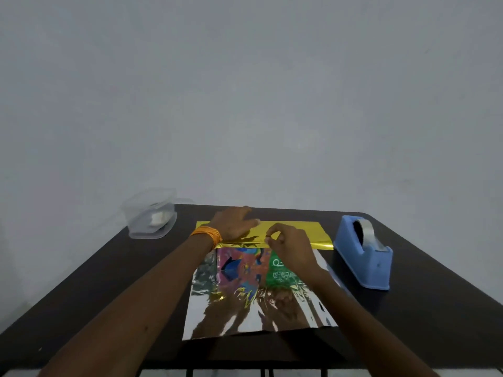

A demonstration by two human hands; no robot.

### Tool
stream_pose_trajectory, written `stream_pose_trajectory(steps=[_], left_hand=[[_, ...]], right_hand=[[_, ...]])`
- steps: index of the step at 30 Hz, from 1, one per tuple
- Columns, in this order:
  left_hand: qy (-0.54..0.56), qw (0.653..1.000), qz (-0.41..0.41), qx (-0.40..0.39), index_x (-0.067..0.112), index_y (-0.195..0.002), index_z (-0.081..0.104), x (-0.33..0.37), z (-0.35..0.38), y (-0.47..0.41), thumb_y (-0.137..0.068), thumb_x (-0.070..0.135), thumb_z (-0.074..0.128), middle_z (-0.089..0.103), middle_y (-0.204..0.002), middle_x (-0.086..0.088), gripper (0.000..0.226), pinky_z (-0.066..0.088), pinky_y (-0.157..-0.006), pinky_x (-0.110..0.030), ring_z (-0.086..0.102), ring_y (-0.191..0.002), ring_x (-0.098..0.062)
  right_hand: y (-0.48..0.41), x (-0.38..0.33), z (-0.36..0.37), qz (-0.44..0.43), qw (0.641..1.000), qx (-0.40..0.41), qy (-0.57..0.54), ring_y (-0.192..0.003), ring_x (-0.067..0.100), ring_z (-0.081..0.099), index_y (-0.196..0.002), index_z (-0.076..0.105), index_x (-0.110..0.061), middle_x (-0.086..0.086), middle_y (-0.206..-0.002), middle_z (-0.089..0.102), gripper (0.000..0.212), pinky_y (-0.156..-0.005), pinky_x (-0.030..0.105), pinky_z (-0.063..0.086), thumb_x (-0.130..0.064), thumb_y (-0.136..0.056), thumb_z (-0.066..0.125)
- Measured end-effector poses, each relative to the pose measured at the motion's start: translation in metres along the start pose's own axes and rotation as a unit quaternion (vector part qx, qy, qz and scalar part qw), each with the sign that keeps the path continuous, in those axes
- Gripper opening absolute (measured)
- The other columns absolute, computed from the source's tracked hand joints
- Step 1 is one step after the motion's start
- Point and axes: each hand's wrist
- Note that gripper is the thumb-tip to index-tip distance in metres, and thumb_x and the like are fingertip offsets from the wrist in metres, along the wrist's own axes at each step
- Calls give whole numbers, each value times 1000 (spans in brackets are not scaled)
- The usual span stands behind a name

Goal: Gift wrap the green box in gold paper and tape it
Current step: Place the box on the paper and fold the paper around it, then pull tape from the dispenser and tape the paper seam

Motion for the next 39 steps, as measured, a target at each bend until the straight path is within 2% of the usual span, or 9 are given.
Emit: stream_pose_trajectory(steps=[3,9,13,17,22,25,29,34,39], left_hand=[[-49,998,-18,-42,21,-118,61,-10,2,-15,-78,78,35,64,-122,-3,74,47,-96,-46,58,-104,-23],[-11,999,-36,4,20,-90,61,-32,-8,0,-89,72,43,65,-92,2,56,49,-82,-38,60,-88,-18],[94,995,-44,-7,19,-103,55,-33,-23,24,-89,67,49,67,-86,0,50,47,-68,-31,65,-80,-20],[253,963,-52,-72,20,-136,34,-14,-28,56,-96,54,49,74,-81,-14,54,55,-82,-38,72,-73,-29],[323,940,-49,-101,30,-151,11,1,-29,73,-100,50,41,75,-91,-18,63,56,-91,-47,73,-86,-34],[280,957,-53,-58,26,-153,14,-3,-33,73,-101,53,36,75,-86,-13,62,59,-80,-41,74,-78,-29],[214,976,-39,18,23,-146,31,-14,-37,74,-99,58,36,74,-77,-8,59,51,-58,-29,72,-66,-22],[191,979,-18,62,22,-142,39,-15,-37,78,-99,57,37,72,-79,-5,55,46,-63,-24,69,-67,-19],[191,975,1,113,19,-131,51,-10,-36,79,-100,52,39,71,-74,-3,47,49,-67,-25,68,-68,-16]], right_hand=[[-8,3,1,3,1000,-13,-4,-50,1,50,-93,71,-20,-12,-51,50,6,-51,17,35,-25,-88,71],[-29,-1,5,50,995,-81,-8,-75,27,68,-100,71,-19,1,-69,66,17,-69,31,52,-12,-89,60],[-42,-14,7,77,986,-148,0,-103,22,65,-116,68,-20,7,-111,72,26,-87,29,47,-29,-96,54],[-52,-36,8,60,969,-237,47,-121,27,54,-127,61,-15,7,-133,60,55,-95,39,43,-57,-94,50],[-73,-48,19,63,935,-306,165,-119,39,54,-103,59,-25,15,-125,62,104,-99,58,42,-107,-43,36],[-66,-55,6,34,917,-333,216,-128,36,46,-135,51,-23,13,-140,50,100,-102,52,44,-87,-60,61],[-58,-50,4,9,914,-331,236,-138,39,35,-149,32,-29,12,-152,38,112,-108,59,37,-77,-56,74],[-48,-46,-7,-48,920,-360,150,-140,31,33,-151,28,-30,4,-155,34,105,-110,49,38,-50,-67,86],[-44,-40,-31,-104,882,-452,85,-144,18,24,-154,25,-26,-6,-157,27,108,-114,36,30,-27,-69,90]])
Point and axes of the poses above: each hand's wrist, its own y-axis away from the middle knuckle, its own z-axis out of the palm, x = y × z
